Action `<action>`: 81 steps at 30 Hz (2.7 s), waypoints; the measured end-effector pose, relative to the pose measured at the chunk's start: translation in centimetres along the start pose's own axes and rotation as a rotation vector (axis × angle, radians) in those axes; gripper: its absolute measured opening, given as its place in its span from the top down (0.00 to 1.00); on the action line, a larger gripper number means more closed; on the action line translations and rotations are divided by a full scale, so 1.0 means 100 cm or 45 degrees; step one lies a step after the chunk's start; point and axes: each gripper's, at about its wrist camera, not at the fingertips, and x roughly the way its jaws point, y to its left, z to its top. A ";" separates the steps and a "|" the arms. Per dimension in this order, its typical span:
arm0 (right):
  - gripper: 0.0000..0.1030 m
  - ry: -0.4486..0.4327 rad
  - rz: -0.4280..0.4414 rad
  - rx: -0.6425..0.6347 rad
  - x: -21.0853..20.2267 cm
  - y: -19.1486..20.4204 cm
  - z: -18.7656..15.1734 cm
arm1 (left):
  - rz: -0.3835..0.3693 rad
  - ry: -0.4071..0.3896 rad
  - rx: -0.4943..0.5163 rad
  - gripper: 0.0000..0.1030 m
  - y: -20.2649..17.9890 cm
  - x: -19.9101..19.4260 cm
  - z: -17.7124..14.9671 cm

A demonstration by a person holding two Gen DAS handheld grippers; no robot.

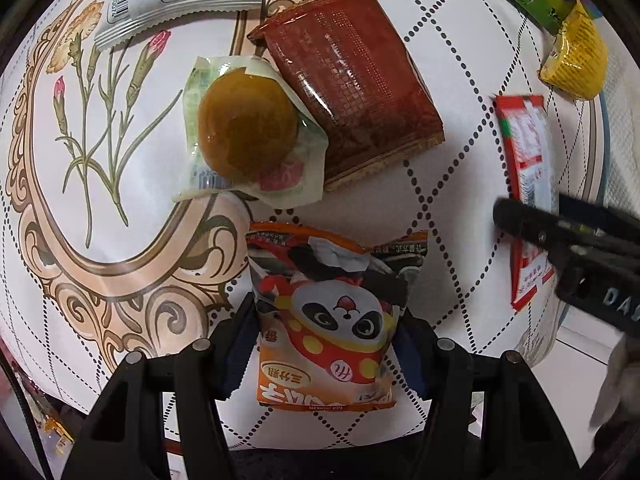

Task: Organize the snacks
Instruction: 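Grasp the panda snack bag with the left tool while the right tool grasps the red sausage pack, then carry both packs into the box and open both tools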

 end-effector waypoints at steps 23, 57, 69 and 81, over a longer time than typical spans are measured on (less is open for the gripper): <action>0.48 -0.135 0.054 0.332 0.030 0.009 -0.063 | 0.115 -0.085 0.035 0.48 -0.002 -0.005 0.004; 0.53 -0.741 0.363 0.110 -0.218 0.052 0.082 | 0.027 -0.581 0.127 0.48 -0.002 -0.243 0.185; 0.53 -0.506 0.418 0.099 -0.141 0.078 0.195 | 0.075 -0.282 0.091 0.48 0.017 -0.184 0.269; 0.22 -0.221 0.490 0.089 -0.084 0.081 0.230 | 0.060 -0.185 0.090 0.14 0.018 -0.157 0.269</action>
